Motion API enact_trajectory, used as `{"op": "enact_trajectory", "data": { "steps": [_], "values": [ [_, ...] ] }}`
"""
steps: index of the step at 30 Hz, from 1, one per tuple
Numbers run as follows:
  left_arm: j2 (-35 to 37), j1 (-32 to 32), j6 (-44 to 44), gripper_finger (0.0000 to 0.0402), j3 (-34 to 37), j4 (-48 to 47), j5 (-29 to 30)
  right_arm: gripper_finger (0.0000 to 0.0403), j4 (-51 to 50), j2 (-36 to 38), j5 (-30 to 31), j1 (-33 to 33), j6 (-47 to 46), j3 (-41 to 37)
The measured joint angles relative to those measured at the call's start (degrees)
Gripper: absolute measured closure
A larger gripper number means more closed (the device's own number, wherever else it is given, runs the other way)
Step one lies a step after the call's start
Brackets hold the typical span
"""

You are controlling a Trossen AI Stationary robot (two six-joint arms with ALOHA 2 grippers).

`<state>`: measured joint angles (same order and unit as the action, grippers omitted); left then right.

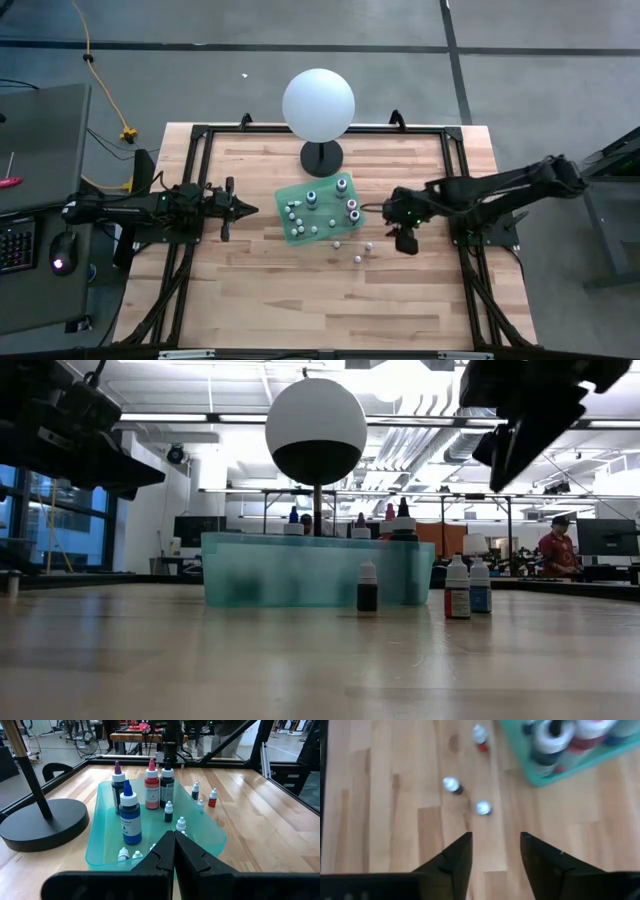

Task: Pick & Place food coloring
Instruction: Put the small blue food coloring bottle into the bin

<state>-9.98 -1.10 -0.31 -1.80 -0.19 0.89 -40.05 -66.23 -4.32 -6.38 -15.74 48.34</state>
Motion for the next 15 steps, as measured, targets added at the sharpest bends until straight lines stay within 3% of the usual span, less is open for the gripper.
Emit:
{"op": "enact_trajectory", "data": {
  "steps": [8,11,15],
  "values": [
    [0.0,0.0,0.0,0.0401,-0.02,0.0,0.02,0.0184,2.4,-7.36,1.19,-4.08,-0.81,-0.07],
    [0.0,0.0,0.01,0.0401,-0.02,0.0,0.02,0.0173,3.14,-9.61,3.88,-5.05,-0.48,-0.07],
    [0.0,0.0,0.02,0.0401,-0.02,0.0,0.02,0.0171,7.73,-12.87,3.11,-6.12,-0.7,-0.07]
  ]
}}
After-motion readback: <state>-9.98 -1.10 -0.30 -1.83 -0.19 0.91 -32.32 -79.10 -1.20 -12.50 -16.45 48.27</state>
